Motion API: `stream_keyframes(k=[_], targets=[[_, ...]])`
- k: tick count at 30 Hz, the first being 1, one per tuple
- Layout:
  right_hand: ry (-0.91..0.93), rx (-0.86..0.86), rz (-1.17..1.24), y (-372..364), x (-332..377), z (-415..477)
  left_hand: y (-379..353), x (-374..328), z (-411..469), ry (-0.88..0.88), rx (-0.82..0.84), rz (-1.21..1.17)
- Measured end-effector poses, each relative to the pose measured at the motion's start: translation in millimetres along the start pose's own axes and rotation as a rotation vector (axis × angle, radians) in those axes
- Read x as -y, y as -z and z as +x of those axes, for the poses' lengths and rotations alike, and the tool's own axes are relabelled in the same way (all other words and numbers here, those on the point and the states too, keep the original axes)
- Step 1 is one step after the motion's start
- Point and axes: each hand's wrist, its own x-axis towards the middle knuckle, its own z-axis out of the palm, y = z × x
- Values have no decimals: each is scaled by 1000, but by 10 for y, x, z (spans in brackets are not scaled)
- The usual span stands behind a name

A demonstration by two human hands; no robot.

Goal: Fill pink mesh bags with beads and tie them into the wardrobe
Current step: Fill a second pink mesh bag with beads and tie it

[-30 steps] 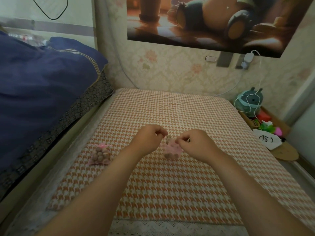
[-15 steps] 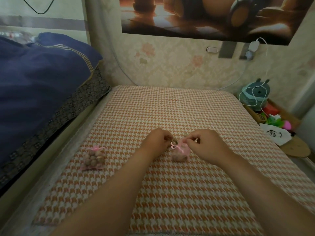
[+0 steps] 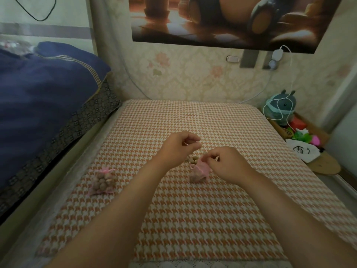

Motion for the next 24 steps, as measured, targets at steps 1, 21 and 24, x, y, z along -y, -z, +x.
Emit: stream_keyframes(k=[1,21,24], targets=[[-7,7,-2,17,-1,-10,-20,-62,-37,-14,26,5],[-126,-100,89,48,-182,44,-87,-155,-155,121,125,453],[-184,-106,49,-9,-300,126,-81,-152,-133,136,103,438]])
